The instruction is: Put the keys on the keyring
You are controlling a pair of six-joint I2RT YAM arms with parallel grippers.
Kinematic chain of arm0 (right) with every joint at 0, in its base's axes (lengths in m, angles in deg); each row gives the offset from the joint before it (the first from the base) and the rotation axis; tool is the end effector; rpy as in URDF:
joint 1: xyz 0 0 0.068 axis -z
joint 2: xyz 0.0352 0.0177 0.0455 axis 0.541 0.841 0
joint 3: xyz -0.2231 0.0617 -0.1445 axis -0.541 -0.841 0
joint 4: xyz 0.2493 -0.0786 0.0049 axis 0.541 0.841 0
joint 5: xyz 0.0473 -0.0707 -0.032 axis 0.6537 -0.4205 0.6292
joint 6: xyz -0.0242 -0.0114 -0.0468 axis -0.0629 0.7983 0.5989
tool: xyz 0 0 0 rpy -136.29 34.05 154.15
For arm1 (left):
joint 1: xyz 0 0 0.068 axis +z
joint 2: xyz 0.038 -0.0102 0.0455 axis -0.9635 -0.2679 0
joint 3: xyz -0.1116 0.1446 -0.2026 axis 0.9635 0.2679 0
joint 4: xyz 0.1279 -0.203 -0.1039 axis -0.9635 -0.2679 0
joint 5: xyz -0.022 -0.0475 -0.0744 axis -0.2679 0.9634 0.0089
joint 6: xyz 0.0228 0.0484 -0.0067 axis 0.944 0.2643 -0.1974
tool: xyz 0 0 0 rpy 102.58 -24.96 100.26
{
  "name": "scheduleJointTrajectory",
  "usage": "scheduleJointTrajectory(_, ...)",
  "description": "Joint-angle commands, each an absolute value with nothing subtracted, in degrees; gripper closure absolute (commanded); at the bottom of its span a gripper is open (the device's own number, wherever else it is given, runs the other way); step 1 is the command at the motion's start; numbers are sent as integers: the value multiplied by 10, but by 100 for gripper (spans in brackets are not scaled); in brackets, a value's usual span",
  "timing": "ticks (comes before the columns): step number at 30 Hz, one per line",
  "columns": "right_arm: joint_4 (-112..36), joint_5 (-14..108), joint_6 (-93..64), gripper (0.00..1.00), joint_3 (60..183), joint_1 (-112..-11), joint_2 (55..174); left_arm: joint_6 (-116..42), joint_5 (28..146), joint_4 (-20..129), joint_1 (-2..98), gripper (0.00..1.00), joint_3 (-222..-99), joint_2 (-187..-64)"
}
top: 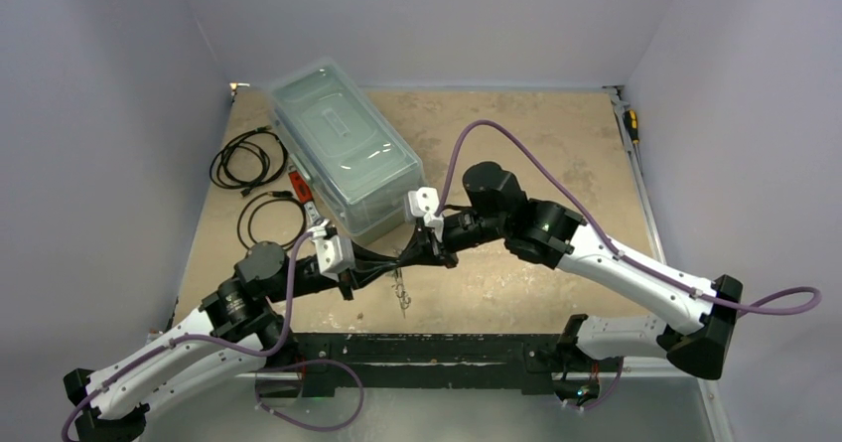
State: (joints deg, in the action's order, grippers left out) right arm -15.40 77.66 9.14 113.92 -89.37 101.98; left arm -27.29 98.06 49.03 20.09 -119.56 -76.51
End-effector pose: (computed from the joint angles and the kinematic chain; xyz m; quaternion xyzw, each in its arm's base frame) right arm 0.1267 0.2323 0.3758 -0.6149 0.5290 0.4336 0.3924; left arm 0.0661 -0.1126 0.3148 0.4104 0.5645 -0.4391 0.5659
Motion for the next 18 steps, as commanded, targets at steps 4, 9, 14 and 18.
scheduleJointTrajectory(4,-229,725,87,100,1106,-890,998,-273,1026,557,198,72,-1228,-754)
scheduleJointTrajectory(9,-325,692,55,100,1058,-890,965,-272,1015,554,198,26,-1228,-746)
scheduleJointTrajectory(14,-410,695,21,100,1017,-890,932,-270,1018,558,198,34,-1226,-731)
scheduleJointTrajectory(18,-468,690,-6,100,993,-890,921,-270,1046,570,199,42,-1221,-724)
